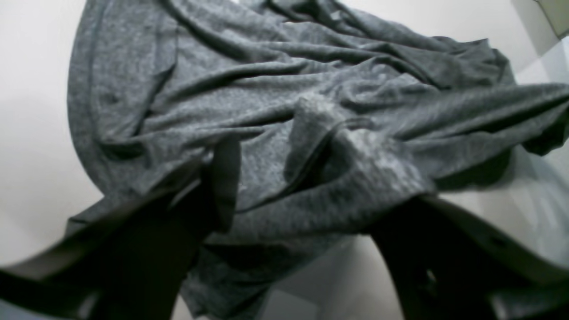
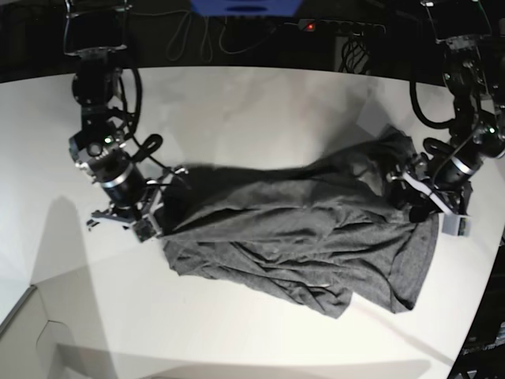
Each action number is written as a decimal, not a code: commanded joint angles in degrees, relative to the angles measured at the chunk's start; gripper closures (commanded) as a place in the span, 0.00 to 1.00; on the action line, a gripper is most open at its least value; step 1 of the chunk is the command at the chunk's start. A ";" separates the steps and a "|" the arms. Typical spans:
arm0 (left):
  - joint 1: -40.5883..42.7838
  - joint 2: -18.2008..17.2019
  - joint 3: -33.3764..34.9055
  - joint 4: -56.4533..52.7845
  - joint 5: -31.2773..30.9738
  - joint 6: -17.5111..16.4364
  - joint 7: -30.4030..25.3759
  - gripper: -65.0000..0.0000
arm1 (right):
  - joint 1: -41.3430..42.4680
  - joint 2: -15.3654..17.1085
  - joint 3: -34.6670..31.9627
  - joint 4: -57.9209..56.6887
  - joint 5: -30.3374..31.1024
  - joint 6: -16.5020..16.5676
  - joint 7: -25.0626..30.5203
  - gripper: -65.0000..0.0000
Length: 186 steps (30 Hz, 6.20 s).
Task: Layout the t-shirt on the table in an organized manner, then fold the t-shirt properly
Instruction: 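Stretch the shirt between both grippers, pulling them apart, then lay the stretched shirt flat and open both grippers, then raise both grippers away from the shirt, then grasp the bunched sleeve with the left gripper and drag it outward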
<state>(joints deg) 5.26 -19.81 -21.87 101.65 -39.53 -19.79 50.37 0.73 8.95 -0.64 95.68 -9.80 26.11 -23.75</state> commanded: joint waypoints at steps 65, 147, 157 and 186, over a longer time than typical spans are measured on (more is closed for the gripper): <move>-19.89 9.84 -5.25 -23.01 21.11 -20.21 3.04 0.50 | 9.86 -4.51 26.01 -3.15 4.57 -0.22 1.20 1.00; -1.17 23.46 -2.18 -8.06 54.34 -11.81 -12.00 0.50 | -8.86 -12.60 36.12 9.95 4.75 -0.13 -0.56 0.51; -1.34 20.74 -1.65 -9.91 53.81 -12.16 -12.17 0.82 | -9.57 -12.42 36.12 10.74 4.66 -0.13 -0.56 0.51; 24.06 7.11 14.09 14.35 20.76 -12.43 -12.17 1.00 | -9.39 -12.60 35.59 10.65 4.75 -0.13 -0.38 0.51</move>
<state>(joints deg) 29.30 -12.86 -7.35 115.07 -18.11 -31.94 39.44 -9.10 -3.97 35.05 105.34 -5.56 26.09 -25.67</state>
